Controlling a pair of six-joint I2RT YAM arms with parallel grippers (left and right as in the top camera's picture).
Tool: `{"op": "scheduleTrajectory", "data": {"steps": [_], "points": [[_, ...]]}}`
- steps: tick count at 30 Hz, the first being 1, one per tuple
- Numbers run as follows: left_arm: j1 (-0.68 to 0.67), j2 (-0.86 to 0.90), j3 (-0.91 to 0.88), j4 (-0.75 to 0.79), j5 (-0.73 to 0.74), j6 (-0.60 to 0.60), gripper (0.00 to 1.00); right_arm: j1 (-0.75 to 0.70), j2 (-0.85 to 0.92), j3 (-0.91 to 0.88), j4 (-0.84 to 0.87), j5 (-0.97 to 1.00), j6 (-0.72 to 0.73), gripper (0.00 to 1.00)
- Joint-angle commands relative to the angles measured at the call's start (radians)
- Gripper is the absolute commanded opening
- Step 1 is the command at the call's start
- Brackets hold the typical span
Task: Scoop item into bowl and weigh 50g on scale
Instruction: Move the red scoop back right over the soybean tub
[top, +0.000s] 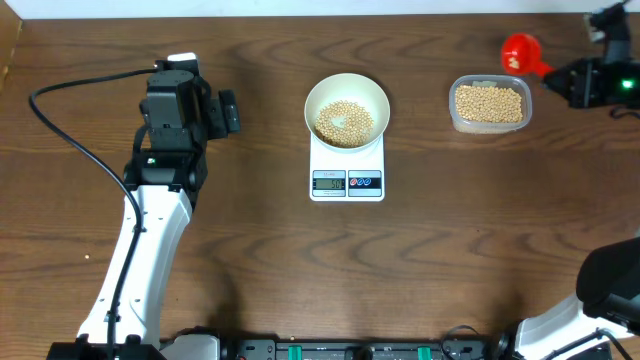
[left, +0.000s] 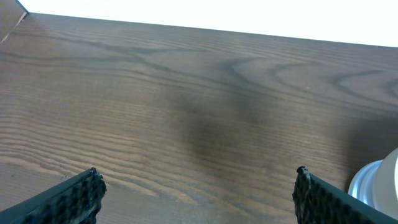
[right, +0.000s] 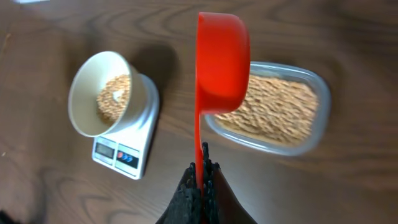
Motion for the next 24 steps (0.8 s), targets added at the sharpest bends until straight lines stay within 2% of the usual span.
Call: {"op": "scheduleTrajectory", "data": {"steps": [1,13,24], "points": [[0.004,0.005,0.006,0.000,0.002,0.017,0.99,-0.015,0.002,0.001,-0.010,0.016,0.003,0.01],[0.004,0.005,0.006,0.000,0.002,0.017,0.99,0.070,0.042,-0.004,0.045,0.217,0.060,0.01],[0.004,0.005,0.006,0.000,0.002,0.017,0.99,0.264,0.045,-0.004,0.082,0.592,0.059,0.01]]}}
